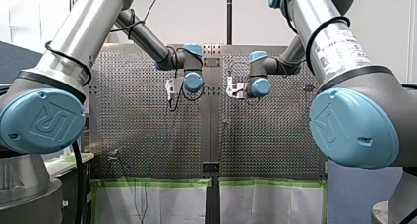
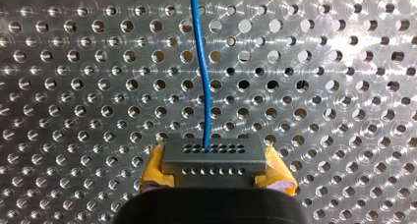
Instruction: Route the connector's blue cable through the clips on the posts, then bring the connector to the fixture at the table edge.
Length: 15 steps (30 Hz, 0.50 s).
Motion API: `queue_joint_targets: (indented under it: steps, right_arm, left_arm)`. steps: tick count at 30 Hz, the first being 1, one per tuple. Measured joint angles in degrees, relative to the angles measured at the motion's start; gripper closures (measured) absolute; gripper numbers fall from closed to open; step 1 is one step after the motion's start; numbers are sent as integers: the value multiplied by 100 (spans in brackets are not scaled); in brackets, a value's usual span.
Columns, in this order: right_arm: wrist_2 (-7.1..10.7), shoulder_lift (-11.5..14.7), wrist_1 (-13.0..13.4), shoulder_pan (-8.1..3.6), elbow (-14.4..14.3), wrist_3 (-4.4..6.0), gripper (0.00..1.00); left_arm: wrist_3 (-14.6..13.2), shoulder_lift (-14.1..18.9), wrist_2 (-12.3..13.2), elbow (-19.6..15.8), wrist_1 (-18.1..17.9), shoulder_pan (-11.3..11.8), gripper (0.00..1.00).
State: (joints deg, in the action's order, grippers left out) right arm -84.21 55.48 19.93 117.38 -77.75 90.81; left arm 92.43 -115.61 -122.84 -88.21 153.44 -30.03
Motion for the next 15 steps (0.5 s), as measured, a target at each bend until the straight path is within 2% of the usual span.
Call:
queue_joint_targets:
  steps: [4, 5, 6, 7, 8, 9, 11, 12, 15]
  right_arm:
    - [0, 0, 3, 0, 0, 0, 100]
    - [0, 0, 3, 0, 0, 0, 100]
    - [0, 0, 3, 1, 0, 0, 100]
    - [0, 0, 3, 1, 0, 0, 100]
    - [0, 1, 3, 1, 0, 0, 100]
    - [0, 1, 3, 0, 0, -1, 100]
    - [0, 0, 3, 0, 0, -1, 100]
    - [0, 1, 3, 0, 0, -1, 100]
    - [0, 0, 3, 0, 0, -1, 100]
  left_arm:
    - [-11, 0, -7, 2, 2, 10, 0]
    - [-12, 0, -12, 2, 3, 10, 22]
    - [-14, 0, -25, 2, 3, 10, 36]
    - [-18, 0, -37, 2, 3, 11, 36]
    - [-26, 0, -49, 3, 3, 11, 52]
    - [-46, 0, -62, 4, 3, 11, 52]
    - [-75, 0, -73, 5, 2, 8, 93]
    - [-90, 0, -70, 4, 0, 6, 100]
    - [-110, 0, -42, 1, -5, 1, 100]
